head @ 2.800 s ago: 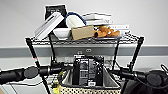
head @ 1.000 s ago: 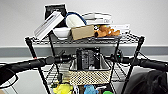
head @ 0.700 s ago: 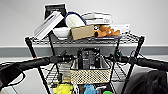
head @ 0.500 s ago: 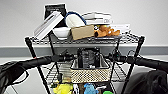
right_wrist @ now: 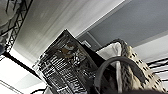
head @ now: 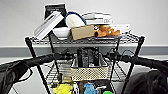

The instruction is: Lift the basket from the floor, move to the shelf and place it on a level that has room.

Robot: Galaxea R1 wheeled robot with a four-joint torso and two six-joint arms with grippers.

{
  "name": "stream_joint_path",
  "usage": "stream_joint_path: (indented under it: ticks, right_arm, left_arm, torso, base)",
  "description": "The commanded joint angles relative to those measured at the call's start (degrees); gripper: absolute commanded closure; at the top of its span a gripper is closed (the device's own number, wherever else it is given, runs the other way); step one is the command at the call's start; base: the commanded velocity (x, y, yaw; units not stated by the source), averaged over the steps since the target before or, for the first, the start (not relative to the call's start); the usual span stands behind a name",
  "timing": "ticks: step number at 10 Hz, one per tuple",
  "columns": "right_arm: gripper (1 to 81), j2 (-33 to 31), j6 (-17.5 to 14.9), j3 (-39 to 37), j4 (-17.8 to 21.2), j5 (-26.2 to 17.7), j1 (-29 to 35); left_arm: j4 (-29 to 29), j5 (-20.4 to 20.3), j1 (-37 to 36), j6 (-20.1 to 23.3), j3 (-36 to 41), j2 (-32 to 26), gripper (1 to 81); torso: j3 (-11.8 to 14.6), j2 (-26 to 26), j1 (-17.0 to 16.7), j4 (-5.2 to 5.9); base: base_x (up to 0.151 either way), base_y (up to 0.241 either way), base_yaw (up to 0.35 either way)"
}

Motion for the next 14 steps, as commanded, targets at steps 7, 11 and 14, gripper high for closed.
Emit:
stream_joint_path:
  ticks: [7, 11, 14]
  right_arm:
    - [1.0, -1.6, 0.1, 3.5, -0.1, -0.1, 8.5]
    - [1.0, -8.9, 0.3, 11.8, 0.4, 1.1, 8.2]
    - [1.0, -16.6, 0.2, 22.3, 0.2, 4.3, 8.0]
  left_arm:
    - [-0.3, 1.5, -11.7, 0.4, 2.6, -1.9, 1.0]
    - [0.0, 1.3, -11.4, 0.4, 9.8, -7.6, 1.0]
    - [0.3, -0.5, -11.3, 0.2, 19.0, -15.2, 1.0]
  torso:
    - [0.0, 0.0, 0.0, 0.00]
    - [0.0, 0.0, 0.0, 0.00]
    - [0.0, 0.0, 0.0, 0.00]
  base:
    - [0.000, 0.000, 0.000]
    - [0.000, 0.000, 0.000]
    - [0.000, 0.000, 0.000]
